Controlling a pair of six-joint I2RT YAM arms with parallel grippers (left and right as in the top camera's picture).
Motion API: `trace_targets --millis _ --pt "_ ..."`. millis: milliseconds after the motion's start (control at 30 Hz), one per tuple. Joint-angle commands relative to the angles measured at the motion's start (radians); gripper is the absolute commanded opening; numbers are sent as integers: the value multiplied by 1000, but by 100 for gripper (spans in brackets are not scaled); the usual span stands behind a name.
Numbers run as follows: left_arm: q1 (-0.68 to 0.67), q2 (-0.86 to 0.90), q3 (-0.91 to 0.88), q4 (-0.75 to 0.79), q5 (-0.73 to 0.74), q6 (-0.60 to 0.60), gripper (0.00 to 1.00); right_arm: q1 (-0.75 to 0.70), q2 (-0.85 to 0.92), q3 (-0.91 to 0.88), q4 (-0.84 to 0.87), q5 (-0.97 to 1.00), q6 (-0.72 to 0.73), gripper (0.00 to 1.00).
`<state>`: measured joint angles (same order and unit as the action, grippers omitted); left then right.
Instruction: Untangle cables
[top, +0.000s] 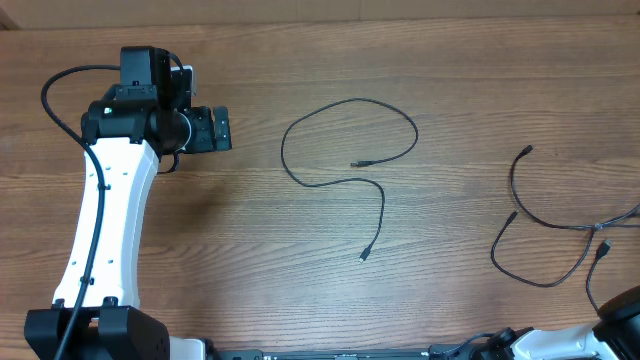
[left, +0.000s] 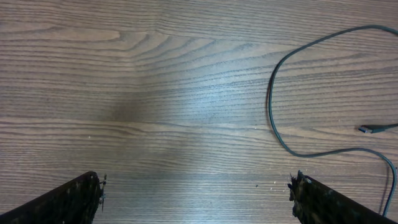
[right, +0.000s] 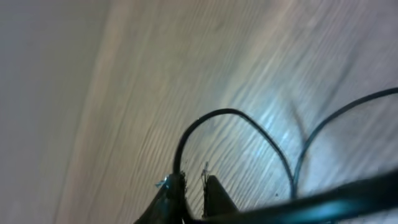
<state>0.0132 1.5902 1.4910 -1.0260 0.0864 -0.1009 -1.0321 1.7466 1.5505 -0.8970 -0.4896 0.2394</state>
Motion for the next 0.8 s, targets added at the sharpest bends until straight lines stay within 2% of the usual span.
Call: trace_targets --millis 0,33,67,100,633,667,767 --pt "0 7 10 -1 11 19 100 5 36 20 7 96 6 49" --pt "0 7 10 -1 11 19 100 4 49 20 7 97 17 73" --pt "0 7 10 -1 11 19 100 4 62 20 7 96 24 89" --pt "0 7 10 -1 11 19 100 4 71 20 6 96 27 100" --pt "0 7 10 -1 11 19 100 5 95 20 -34 -46 22 100" --pt "0 7 10 -1 11 19 100 7 95 20 -44 -84 14 100" --pt "0 7 10 -1 11 19 100 25 95 20 -61 -315 -146 100"
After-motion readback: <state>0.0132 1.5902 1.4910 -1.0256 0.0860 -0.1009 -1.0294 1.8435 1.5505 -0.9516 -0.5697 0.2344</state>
